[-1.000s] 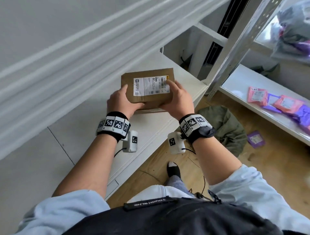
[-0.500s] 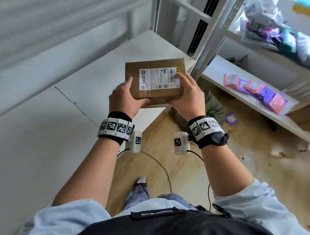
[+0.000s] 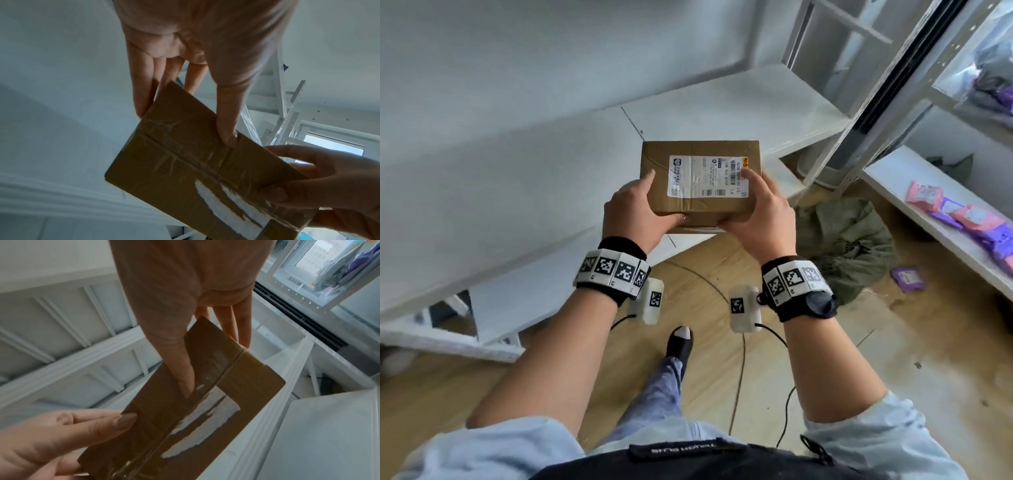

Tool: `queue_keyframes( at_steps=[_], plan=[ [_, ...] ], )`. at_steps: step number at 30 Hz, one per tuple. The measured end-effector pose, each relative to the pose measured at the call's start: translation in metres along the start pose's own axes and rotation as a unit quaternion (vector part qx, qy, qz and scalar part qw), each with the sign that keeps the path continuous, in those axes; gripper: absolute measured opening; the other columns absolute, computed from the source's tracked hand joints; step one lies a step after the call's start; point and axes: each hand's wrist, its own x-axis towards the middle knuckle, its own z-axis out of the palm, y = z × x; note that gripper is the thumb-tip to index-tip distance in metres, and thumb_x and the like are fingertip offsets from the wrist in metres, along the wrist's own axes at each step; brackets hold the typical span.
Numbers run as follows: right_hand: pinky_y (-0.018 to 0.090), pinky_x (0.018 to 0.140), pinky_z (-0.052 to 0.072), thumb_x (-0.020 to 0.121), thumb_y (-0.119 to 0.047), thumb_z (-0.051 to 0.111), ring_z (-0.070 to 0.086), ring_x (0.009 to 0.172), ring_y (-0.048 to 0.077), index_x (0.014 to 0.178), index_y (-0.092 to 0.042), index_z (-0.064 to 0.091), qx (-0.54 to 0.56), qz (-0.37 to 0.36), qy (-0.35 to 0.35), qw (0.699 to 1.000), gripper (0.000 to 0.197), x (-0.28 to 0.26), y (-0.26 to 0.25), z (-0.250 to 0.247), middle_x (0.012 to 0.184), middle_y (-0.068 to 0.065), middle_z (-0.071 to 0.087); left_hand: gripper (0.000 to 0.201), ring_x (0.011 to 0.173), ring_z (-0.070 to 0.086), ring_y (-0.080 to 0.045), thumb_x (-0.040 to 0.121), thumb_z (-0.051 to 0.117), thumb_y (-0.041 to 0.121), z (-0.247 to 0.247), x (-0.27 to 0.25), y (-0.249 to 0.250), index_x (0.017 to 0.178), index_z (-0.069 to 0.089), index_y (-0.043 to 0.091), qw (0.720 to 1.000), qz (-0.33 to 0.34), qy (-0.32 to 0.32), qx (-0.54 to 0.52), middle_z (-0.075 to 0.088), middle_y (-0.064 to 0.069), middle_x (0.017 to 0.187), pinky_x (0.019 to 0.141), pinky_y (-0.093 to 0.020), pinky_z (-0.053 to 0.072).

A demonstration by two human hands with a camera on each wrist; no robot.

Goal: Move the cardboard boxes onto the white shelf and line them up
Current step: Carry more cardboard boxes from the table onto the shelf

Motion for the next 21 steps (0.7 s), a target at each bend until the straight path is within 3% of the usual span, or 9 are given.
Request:
queue_keyframes(
  at_steps=[10,21],
  plan=[
    [0.04,0.097,0.051,0.06,-0.03,0.089,0.059,0.118,0.027,0.141,-0.029,0.049,0.046,-0.106,-0.079,0.99,0.091,-0.09,-0.137,0.042,0.15,0.002,0.046,0.098,0.127,0.055,-0.023,0.066,0.087,0.051,-0.126,-0.123,-0.093,0.148,0.045,0.017,0.99,-0.101,0.091,0.026,0.058,-0.006,0.14,0.106,-0.035,0.044],
    [0.037,0.088,0.055,0.059,-0.039,0.088,0.064,0.108,0.025,0.14,-0.024,0.052,0.023,-0.202,-0.146,0.968,0.09,-0.178,-0.32,0.156,0.139,-0.001,0.054,0.104,0.132,0.051,-0.025,0.066,0.082,0.062,-0.258,-0.214,-0.259,0.15,0.042,0.016,0.968,-0.215,0.122,0.038,0.055,-0.007,0.143,0.109,-0.036,0.042]
  ],
)
